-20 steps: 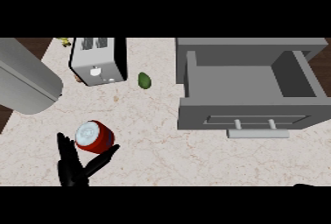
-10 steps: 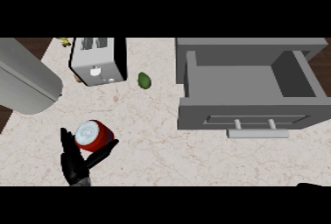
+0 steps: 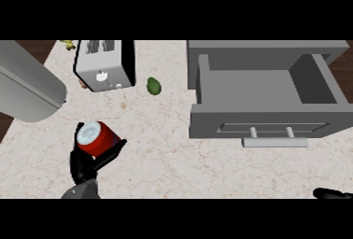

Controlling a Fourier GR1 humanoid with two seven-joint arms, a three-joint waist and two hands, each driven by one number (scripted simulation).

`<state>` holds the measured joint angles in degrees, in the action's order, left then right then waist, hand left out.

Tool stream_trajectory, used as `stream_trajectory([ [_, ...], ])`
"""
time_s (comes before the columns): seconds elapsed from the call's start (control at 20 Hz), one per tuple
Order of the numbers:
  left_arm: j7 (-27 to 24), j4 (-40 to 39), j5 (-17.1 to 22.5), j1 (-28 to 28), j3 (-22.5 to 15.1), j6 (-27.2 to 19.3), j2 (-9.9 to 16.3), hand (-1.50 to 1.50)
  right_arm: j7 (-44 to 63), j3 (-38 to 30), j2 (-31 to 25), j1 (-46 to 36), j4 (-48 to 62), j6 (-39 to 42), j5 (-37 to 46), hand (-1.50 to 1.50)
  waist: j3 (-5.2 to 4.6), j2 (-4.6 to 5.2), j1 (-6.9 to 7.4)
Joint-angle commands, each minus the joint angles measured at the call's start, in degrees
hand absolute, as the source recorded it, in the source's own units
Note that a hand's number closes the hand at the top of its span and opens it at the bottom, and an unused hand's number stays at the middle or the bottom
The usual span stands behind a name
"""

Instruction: Pick up the can, place it into the drawer and close the drawer

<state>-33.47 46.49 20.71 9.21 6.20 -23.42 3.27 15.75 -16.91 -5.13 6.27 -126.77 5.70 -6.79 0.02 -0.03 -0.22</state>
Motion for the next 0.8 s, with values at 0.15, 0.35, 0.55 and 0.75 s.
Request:
stream_trajectory([
  [0.15, -2.18, -8.13, 0.41, 8.71, 1.78, 4.17, -0.09, 1.5, 4.51, -1.13, -1.87, -1.42, -3.3, -0.29, -0.98, -1.5, -0.06, 0.07, -0.31],
  [0.35, -4.14, -10.05, 1.48, 9.75, 3.4, 8.0, 1.11, 1.5, 0.64, -1.99, -0.02, 1.69, -3.07, 1.02, -1.19, -1.5, -0.04, 0.05, -0.17],
  [0.55, -1.81, -12.7, -1.85, 14.19, -1.06, 13.57, 2.62, 1.5, -3.5, -0.65, 0.83, 3.12, -0.48, 2.58, -0.18, -1.5, -0.05, 0.18, -0.99],
  [0.75, 0.43, -14.8, -5.58, 18.81, -6.08, 20.12, 2.9, 1.5, 0.74, 0.22, -0.29, -1.44, -0.25, 0.29, 0.95, -1.5, -0.07, 0.24, -0.87],
])
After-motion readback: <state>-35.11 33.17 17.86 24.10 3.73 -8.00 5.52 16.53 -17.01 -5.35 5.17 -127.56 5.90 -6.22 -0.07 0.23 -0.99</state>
